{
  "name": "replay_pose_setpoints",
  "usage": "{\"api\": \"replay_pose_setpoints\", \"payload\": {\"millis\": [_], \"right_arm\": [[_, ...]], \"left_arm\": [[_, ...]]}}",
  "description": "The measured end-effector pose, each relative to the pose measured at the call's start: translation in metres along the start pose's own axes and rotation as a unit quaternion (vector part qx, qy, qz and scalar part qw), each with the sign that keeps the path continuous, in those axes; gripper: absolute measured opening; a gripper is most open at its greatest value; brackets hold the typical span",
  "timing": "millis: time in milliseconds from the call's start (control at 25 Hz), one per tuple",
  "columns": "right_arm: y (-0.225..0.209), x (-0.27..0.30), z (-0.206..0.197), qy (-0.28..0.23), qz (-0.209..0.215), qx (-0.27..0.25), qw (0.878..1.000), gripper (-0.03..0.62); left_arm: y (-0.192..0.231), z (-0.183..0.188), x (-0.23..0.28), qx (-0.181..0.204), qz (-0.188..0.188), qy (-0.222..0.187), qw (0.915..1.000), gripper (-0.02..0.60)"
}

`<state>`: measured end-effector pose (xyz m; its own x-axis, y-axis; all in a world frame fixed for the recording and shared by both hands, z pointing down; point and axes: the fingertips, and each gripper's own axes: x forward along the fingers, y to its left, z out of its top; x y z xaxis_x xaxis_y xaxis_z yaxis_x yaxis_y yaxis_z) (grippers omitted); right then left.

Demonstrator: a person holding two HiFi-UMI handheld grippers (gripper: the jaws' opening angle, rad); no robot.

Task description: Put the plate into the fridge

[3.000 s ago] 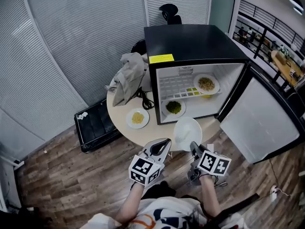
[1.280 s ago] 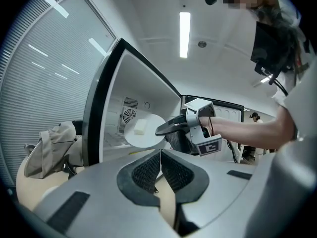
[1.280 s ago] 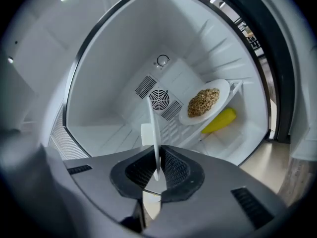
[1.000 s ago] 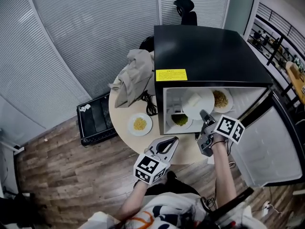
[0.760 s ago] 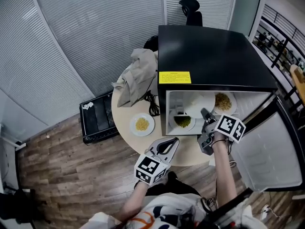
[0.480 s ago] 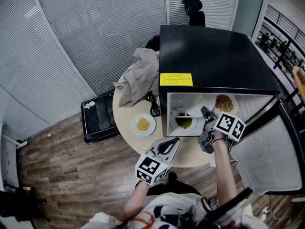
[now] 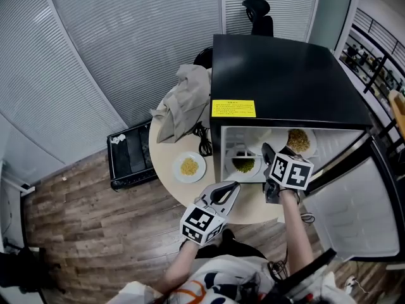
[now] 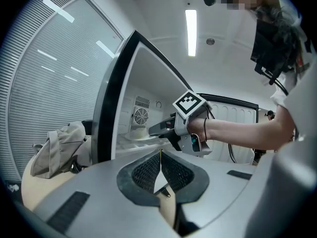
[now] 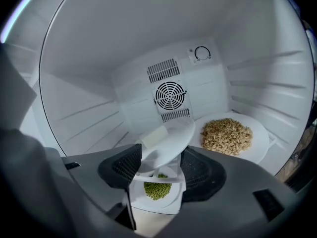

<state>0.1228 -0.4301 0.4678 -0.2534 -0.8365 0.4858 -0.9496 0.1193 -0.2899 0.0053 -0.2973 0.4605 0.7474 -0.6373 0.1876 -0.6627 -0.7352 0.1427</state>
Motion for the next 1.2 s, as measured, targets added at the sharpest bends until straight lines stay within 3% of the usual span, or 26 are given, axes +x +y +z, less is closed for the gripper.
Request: {"api": "replay_pose_setpoints", "payload": {"millis": [520, 640, 800, 1040, 1200], "right_arm": [[-0.013, -0.006, -0.014, 0.003, -0.041, -0.005, 0.999, 0.275], [0.001, -0.001, -0.013, 0.009, -0.008, -0.023, 1.0, 0.275], [0.031, 0.008, -0.017, 0.055, 0.051, -0.027, 0.997, 0.278], [0.02, 0.014, -0.017, 0.058, -0.026, -0.148, 0.987, 0.341], [0.019, 0.013, -0.012, 0.051, -0.033, -0.151, 0.987, 0.341]], "left_arm": [[0.004, -0.001, -0.002, -0.001, 0.004, 0.003, 1.0, 0.014], [0.004, -0.002, -0.002, -0.001, 0.003, 0.004, 1.0, 0.014], [0.001, -0.002, -0.002, 0.001, 0.001, 0.004, 1.0, 0.014], [0.004, -0.003, -0.005, 0.007, 0.007, 0.006, 0.9999, 0.014], [0.009, -0.002, -0.008, 0.004, 0.012, 0.004, 0.9999, 0.014]]}}
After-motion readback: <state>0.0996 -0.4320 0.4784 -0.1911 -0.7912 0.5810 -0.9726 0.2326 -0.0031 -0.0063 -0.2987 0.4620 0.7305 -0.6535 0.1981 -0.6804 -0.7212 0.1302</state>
